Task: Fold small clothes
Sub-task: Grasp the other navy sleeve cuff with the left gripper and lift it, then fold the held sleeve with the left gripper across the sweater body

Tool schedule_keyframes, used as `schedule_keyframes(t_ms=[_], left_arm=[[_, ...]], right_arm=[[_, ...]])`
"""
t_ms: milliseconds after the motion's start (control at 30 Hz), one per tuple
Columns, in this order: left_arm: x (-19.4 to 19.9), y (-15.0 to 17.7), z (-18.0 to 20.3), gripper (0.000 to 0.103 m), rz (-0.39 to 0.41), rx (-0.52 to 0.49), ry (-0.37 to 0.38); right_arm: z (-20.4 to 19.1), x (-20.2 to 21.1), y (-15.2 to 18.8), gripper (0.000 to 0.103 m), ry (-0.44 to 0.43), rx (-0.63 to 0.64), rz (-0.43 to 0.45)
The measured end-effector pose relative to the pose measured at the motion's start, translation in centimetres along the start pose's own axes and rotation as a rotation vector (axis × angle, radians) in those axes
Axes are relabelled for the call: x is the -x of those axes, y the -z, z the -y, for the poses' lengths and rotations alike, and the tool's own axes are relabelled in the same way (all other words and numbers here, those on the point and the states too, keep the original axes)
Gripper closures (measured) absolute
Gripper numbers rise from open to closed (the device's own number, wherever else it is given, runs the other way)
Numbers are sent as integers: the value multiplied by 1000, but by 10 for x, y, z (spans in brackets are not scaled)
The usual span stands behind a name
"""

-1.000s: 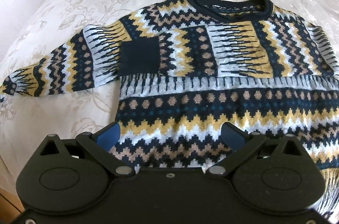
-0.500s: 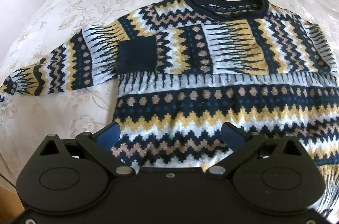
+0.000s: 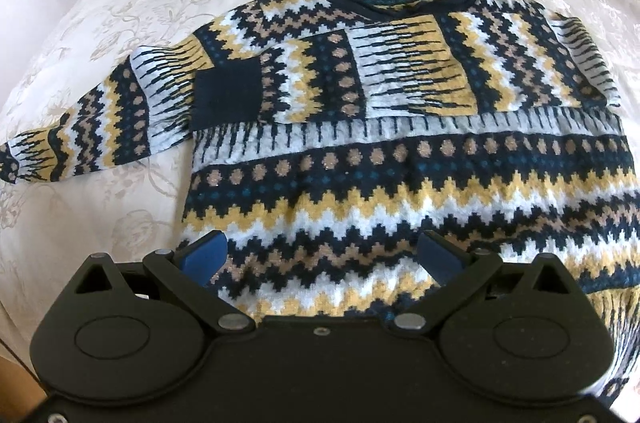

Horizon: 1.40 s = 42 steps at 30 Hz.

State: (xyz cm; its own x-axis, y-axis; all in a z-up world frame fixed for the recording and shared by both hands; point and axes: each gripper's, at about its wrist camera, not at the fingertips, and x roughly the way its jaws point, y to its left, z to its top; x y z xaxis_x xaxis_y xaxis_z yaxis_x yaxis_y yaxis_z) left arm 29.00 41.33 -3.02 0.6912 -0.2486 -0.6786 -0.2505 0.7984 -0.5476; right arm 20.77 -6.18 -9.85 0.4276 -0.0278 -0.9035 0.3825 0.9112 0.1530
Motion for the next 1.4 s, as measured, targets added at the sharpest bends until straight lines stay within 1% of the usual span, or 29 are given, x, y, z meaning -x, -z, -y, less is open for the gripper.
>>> schedule_keyframes(t_ms=[100, 200, 333, 533, 667, 800, 900, 1067, 1200, 1400], left_arm=[[11, -4, 37, 98, 16, -86, 54], [15, -2, 75, 98, 16, -145, 103], [18, 12, 125, 98, -1, -208, 160], [13, 51, 190, 98, -28, -266, 257], [1, 80, 234, 98, -54, -287, 318], [-14, 114, 277, 98, -82, -344, 361], [-29, 144, 299, 98, -119, -358, 379], [-61, 196, 330, 98, -184, -373, 375], [-88, 233, 350, 98, -248, -391, 349], [-116, 281, 366, 97, -312, -438, 302]], right_arm=[[7, -1, 1, 1, -12, -7, -4], [15, -2, 2, 1, -28, 2, -14], [31, -2, 3, 1, -50, 8, -24], [68, 0, -1, 1, -67, -1, -24], [99, 2, -6, 1, -76, -19, -25], [130, 4, -11, 1, -85, -37, -21], [152, 6, -16, 1, -90, -48, -16], [185, 12, -21, 1, -99, -57, -7], [208, 17, -23, 1, -103, -60, -5], [236, 18, -26, 1, -110, -61, -10]])
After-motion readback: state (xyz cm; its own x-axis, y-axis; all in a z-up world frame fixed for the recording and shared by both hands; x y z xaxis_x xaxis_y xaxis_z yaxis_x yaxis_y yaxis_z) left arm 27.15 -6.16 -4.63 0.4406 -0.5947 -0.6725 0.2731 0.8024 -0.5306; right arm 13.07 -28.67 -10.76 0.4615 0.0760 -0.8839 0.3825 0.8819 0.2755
